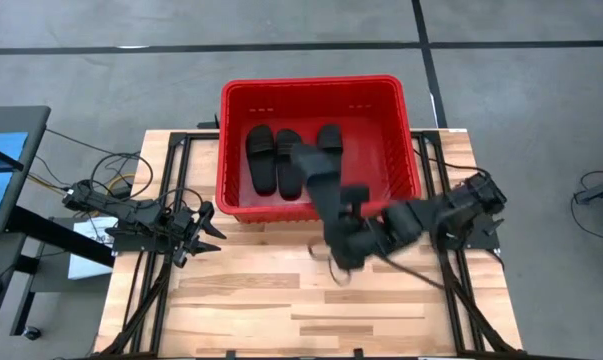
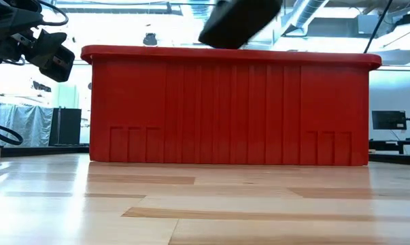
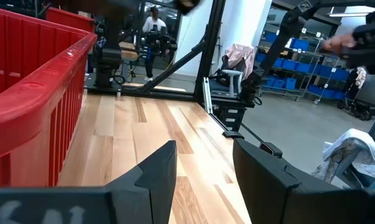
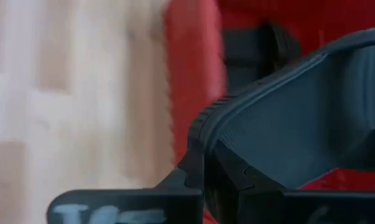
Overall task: Pick and place slides into bin
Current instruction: Put the slipper into the bin
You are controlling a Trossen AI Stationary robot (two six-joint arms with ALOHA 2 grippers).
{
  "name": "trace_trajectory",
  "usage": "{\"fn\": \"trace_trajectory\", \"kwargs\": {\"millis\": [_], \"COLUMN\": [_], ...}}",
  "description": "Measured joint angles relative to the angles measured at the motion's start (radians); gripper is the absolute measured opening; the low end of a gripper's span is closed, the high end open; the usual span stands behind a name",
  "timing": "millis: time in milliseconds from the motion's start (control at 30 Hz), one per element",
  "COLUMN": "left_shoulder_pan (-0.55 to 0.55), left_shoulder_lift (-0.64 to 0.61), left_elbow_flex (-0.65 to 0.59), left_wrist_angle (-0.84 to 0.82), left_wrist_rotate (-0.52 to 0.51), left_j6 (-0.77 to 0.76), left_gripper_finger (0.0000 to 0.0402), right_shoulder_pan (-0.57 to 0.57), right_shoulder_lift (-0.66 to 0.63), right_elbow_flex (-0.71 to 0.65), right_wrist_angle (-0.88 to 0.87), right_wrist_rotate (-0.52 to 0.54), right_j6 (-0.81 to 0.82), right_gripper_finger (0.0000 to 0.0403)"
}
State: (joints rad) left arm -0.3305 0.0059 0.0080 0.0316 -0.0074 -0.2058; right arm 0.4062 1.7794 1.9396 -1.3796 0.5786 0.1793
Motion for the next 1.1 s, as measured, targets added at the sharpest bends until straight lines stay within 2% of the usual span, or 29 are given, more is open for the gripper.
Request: {"fn": "trace_trajectory", "kwargs": {"millis": [233, 400, 567, 800, 967, 1100], "left_shoulder_pan": [0.0, 0.0, 0.0, 0.0, 0.0, 0.0], "left_shoulder_lift": [0.0, 0.0, 0.0, 0.0, 0.0, 0.0], "left_elbow_flex": [0.0, 0.0, 0.0, 0.0, 0.0, 0.0], "left_wrist_angle": [0.0, 0.0, 0.0, 0.0, 0.0, 0.0], "left_wrist_rotate": [0.0, 0.0, 0.0, 0.0, 0.0, 0.0], "left_j6": [0.0, 0.0, 0.0, 0.0, 0.0, 0.0], "left_gripper_finger": [0.0149, 0.0149, 0.0149, 0.0149, 0.0149, 0.0149], "right_shoulder_pan": [-0.281, -0.511, -0.695, -0.837, -0.875, -0.896], "right_shoulder_lift": [0.0, 0.0, 0.0, 0.056, 0.088, 0.09], "right_elbow_flex": [0.0, 0.0, 0.0, 0.0, -0.005, -0.057], "right_wrist_angle": [-0.115, -0.156, -0.161, -0.173, -0.191, -0.19], "right_wrist_rotate": [-0.125, -0.271, -0.327, -0.388, -0.405, -0.46], "right_j6": [-0.229, -0.351, -0.468, -0.52, -0.52, -0.52], "right_gripper_finger": [0.0, 0.0, 0.0, 0.0, 0.0, 0.0]}}
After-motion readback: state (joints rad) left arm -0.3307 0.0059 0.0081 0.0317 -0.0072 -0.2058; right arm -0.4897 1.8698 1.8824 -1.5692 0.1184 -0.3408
